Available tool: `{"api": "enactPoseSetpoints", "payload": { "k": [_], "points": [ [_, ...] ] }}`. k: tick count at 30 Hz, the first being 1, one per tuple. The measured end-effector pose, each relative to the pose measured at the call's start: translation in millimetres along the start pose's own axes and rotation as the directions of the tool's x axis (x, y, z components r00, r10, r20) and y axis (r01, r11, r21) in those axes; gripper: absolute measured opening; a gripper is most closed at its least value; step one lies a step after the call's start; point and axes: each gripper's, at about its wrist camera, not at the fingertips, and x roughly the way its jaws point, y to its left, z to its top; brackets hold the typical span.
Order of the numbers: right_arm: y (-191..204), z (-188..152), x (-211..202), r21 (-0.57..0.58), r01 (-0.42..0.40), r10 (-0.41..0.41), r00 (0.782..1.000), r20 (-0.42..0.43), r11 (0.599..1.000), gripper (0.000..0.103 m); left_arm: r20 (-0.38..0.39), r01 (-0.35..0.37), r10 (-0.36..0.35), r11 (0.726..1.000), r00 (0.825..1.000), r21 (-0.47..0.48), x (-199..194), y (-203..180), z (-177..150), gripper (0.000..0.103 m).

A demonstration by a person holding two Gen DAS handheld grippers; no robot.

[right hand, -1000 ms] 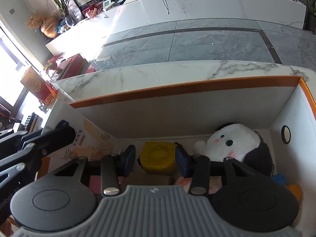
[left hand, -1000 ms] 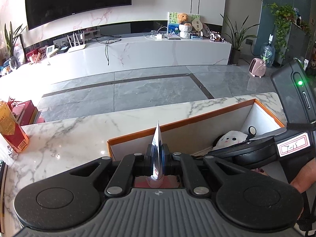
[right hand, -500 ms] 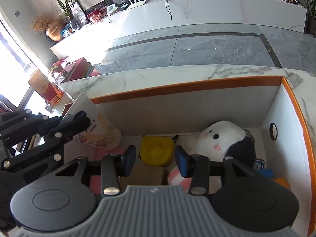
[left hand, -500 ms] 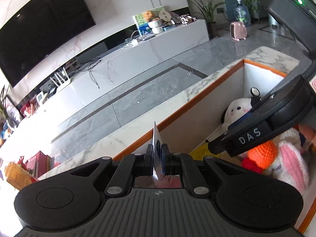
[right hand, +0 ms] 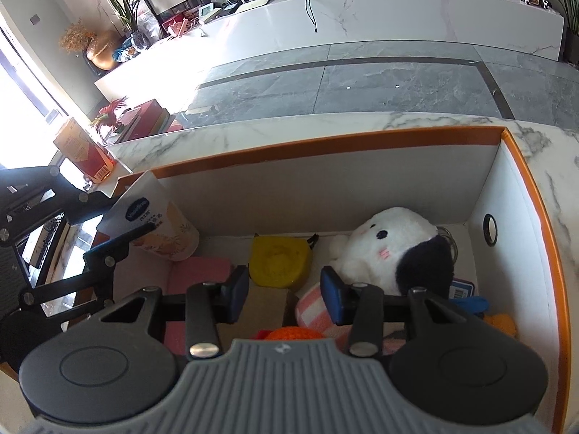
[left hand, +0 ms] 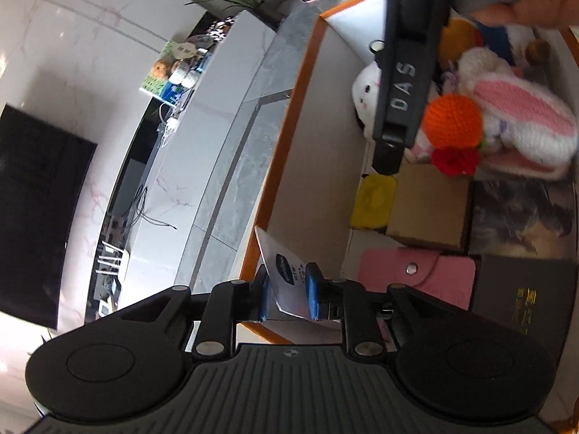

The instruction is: Organize objects

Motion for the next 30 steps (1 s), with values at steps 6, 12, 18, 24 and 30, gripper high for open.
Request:
{"api": "enactPoseSetpoints", "payload": {
  "k": [6, 12, 18, 24, 30],
  "points": [
    [-1, -2, -2, -0.008, 0.0, 0.0, 1.0, 0.005, 1.0, 0.046, -0.067, 0.001, 0.009, 0.99, 0.998, 0.142, 10, -14, -11, 0.021],
    [0, -3, -3, -0.015, 0.003, -0.003, 1.0, 0.002, 1.0, 0.047, -0.07, -0.04, 0.044, 0.997, 0.997, 0.059, 19, -6, -6, 0.022],
    [3, -7, -18, -0.051, 0.025, -0.024, 1.0, 0.016, 0.998, 0.048, -0.045, -0.049, 0.046, 0.996, 0.998, -0.076, -5, 13, 2, 0.029],
    [16, -9, -59, -0.086, 0.031, -0.025, 0.997, 0.076, 0.996, 0.052, -0.01, -0.075, 0.075, 0.961, 0.997, -0.267, -59, 27, 8, 0.044],
    [38, -14, -120, -0.152, 0.062, -0.036, 0.985, 0.168, 0.986, 0.058, 0.05, -0.04, 0.085, 0.816, 0.995, -0.576, -128, 53, 5, 0.053]
  ]
}}
